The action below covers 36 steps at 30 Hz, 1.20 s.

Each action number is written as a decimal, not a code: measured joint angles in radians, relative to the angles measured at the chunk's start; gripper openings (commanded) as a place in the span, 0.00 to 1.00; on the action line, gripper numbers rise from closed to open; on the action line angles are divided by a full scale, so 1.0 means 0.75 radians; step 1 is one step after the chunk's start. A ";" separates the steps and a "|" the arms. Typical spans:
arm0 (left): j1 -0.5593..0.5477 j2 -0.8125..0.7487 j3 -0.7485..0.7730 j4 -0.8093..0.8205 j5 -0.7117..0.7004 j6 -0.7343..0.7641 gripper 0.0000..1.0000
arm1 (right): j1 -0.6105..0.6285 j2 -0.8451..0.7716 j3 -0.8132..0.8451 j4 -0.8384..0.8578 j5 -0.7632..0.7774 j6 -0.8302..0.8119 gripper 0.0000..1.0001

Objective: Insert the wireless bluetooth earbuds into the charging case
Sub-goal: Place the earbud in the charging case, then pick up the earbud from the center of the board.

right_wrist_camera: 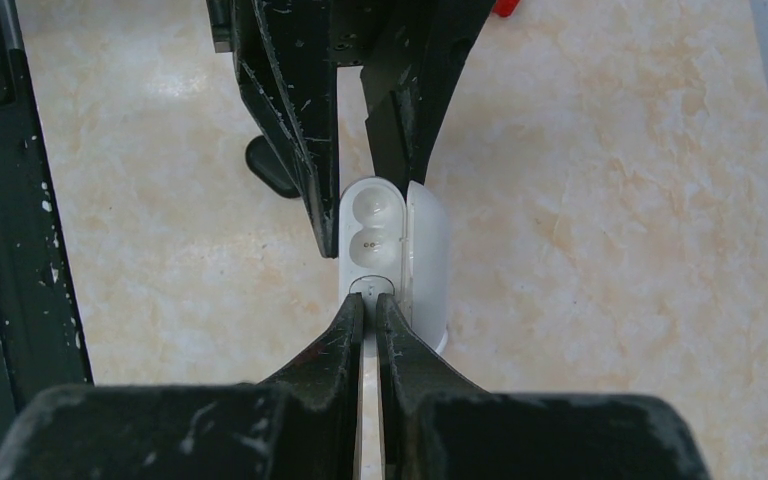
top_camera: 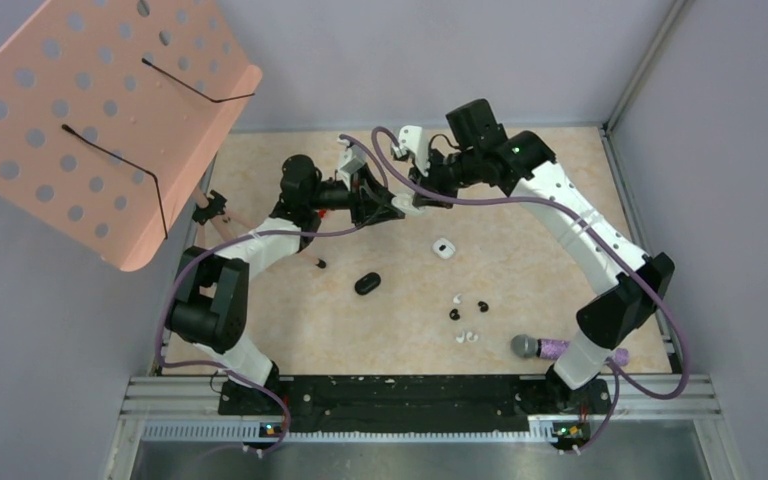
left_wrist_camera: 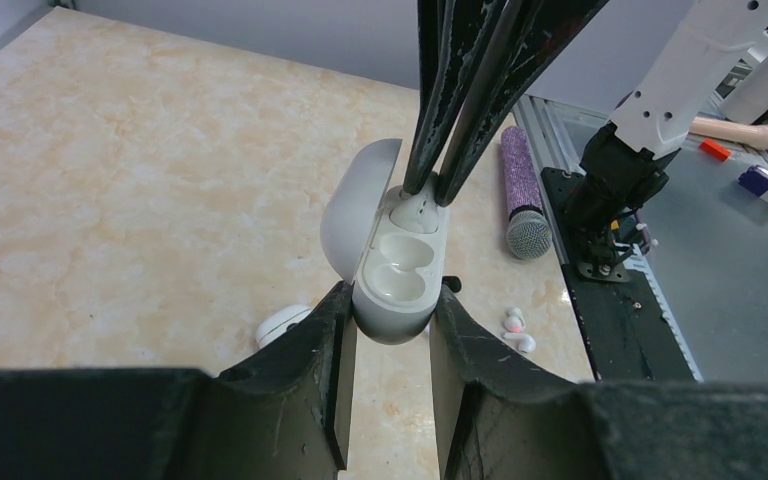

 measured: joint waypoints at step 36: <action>0.070 0.000 -0.057 -0.017 -0.182 -0.141 0.00 | 0.030 -0.528 -0.962 0.026 0.067 0.004 0.02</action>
